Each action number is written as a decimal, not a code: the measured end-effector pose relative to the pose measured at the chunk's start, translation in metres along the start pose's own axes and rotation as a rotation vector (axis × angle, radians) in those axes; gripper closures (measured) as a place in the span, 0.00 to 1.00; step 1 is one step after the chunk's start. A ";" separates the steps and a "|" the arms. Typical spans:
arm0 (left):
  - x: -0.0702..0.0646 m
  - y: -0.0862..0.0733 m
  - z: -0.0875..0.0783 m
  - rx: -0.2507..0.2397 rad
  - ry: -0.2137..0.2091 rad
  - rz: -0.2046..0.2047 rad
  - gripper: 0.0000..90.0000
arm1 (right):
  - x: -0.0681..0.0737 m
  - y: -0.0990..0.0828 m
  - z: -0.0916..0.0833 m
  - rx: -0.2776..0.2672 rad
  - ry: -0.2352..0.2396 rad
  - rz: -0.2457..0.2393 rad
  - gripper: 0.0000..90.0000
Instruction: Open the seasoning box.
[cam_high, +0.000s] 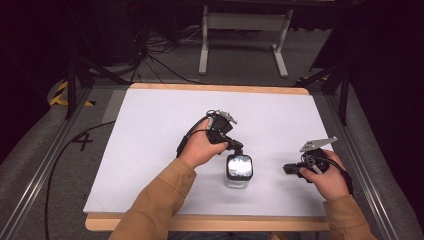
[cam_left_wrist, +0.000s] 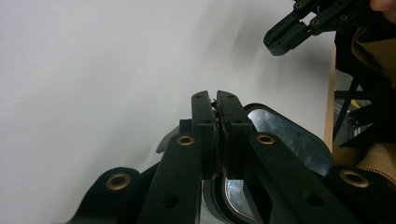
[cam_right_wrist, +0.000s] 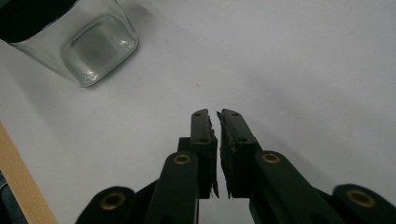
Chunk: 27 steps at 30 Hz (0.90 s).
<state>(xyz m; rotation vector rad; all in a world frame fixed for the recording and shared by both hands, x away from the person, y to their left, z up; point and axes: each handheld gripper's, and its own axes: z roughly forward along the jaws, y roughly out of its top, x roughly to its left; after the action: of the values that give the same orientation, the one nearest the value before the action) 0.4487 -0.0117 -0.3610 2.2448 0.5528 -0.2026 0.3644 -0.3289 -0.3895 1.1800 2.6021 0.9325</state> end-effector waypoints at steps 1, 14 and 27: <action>0.000 0.000 0.000 0.000 0.001 0.000 0.96 | 0.000 0.000 0.000 0.000 0.000 0.000 0.94; 0.002 0.000 0.000 -0.004 -0.001 -0.009 0.96 | 0.004 0.002 0.002 0.008 0.003 -0.015 0.94; 0.004 0.000 0.001 -0.006 -0.008 -0.025 0.96 | 0.011 0.005 0.006 0.005 0.012 -0.042 0.96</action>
<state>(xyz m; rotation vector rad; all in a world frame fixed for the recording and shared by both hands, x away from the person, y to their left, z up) 0.4519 -0.0109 -0.3626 2.2313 0.5774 -0.2223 0.3621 -0.3156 -0.3894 1.1198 2.6290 0.9292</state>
